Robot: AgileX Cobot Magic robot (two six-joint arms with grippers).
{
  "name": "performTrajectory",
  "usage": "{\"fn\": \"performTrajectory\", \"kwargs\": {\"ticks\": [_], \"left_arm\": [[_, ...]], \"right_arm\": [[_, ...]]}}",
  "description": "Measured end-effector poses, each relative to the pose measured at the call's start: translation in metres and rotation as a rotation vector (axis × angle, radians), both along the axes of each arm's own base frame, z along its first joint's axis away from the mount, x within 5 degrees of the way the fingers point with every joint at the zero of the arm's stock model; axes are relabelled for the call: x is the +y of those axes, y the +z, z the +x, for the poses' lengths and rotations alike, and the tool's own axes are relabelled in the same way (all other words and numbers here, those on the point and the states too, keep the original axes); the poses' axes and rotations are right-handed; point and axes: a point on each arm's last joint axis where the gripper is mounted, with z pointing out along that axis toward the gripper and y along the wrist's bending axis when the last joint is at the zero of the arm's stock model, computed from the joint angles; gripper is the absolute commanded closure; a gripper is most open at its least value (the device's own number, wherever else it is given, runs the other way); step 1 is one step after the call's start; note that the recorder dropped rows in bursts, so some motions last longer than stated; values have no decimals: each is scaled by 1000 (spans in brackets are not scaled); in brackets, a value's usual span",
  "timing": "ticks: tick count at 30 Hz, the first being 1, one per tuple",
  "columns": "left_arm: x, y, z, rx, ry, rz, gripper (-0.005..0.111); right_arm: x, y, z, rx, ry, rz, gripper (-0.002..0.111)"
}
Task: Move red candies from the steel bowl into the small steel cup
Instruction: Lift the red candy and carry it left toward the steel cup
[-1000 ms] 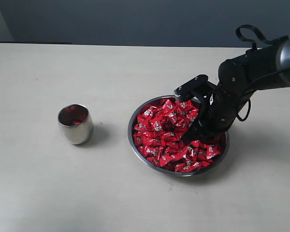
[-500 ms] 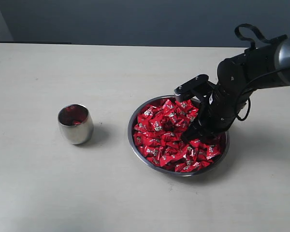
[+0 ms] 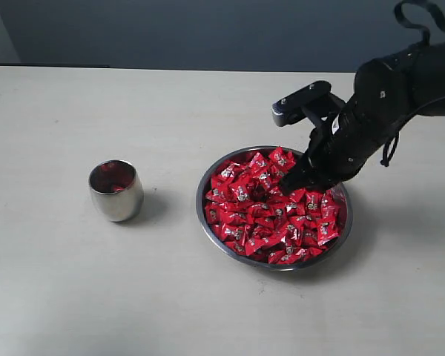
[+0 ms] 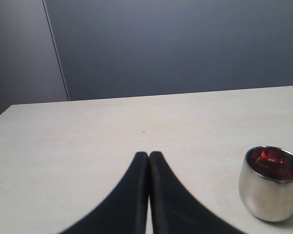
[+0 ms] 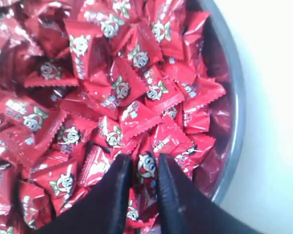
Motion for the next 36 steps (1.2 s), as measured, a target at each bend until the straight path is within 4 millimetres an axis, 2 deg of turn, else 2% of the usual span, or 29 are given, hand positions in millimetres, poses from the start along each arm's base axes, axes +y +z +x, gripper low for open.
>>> {"fn": "performTrajectory", "kwargs": {"ticks": [4, 7, 18, 24, 28, 32, 36], "left_arm": [[0, 0, 0, 0, 0, 0, 106], [0, 0, 0, 0, 0, 0, 106], [0, 0, 0, 0, 0, 0, 106], [0, 0, 0, 0, 0, 0, 106], [0, 0, 0, 0, 0, 0, 106], [0, 0, 0, 0, 0, 0, 106], [0, 0, 0, 0, 0, 0, 106]], "right_arm": [[0, 26, -3, -77, -18, 81, 93], [1, 34, -3, -108, -24, 113, 93], [2, 36, -1, -134, -47, 146, 93], [11, 46, 10, -269, -71, 285, 93], [17, 44, 12, -267, -71, 341, 94], [23, 36, 13, -245, -14, 359, 108], [31, 30, 13, -228, 33, 414, 109]]}}
